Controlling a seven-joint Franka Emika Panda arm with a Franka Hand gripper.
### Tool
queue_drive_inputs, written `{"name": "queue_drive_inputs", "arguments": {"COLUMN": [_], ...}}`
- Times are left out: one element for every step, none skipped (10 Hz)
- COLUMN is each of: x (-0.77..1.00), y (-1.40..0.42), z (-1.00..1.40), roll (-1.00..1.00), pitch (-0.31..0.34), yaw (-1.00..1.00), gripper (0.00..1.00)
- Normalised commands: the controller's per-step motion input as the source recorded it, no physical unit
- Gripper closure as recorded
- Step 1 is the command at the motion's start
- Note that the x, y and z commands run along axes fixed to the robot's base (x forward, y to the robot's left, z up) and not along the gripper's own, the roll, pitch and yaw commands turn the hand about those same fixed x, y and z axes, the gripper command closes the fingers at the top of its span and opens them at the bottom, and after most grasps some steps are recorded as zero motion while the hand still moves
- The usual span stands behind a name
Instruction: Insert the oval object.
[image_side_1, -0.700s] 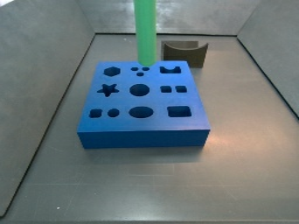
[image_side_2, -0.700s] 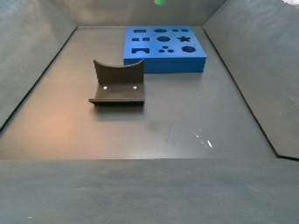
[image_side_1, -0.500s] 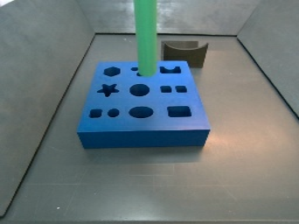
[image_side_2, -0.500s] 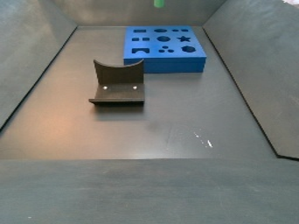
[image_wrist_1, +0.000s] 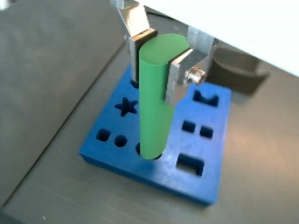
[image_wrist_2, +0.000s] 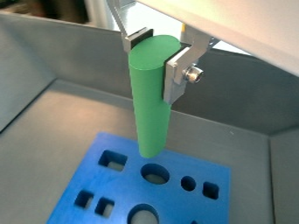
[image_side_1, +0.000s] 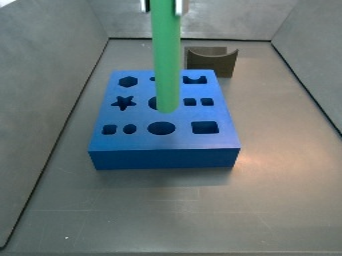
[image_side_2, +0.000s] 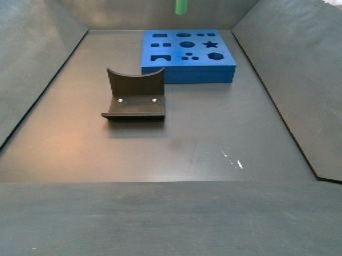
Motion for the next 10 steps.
{"name": "queue_drive_inputs", "arguments": {"x": [0.00,0.00,0.00,0.00,-0.01,-0.01,-0.01,0.00,0.00,0.00], "y": [-0.04,0.00,0.00,0.00,0.00,0.00,0.00,0.00,0.00,0.00], "z": [-0.21,-0.07,-0.08,-0.06,-0.07,-0.06,-0.08,-0.15,-0.25,-0.27], "roll": [0.01,0.01,0.08,0.08,0.10,0.10,0.11,0.15,0.21,0.25], "pitch": [0.000,0.000,0.000,0.000,0.000,0.000,0.000,0.031,0.071,0.091], "yaw": [-1.00,-1.00,-1.00,-1.00,-1.00,-1.00,-1.00,-0.93,-0.84,-0.81], "gripper": [1.00,1.00,1.00,1.00,1.00,1.00,1.00,1.00,1.00,1.00]}}
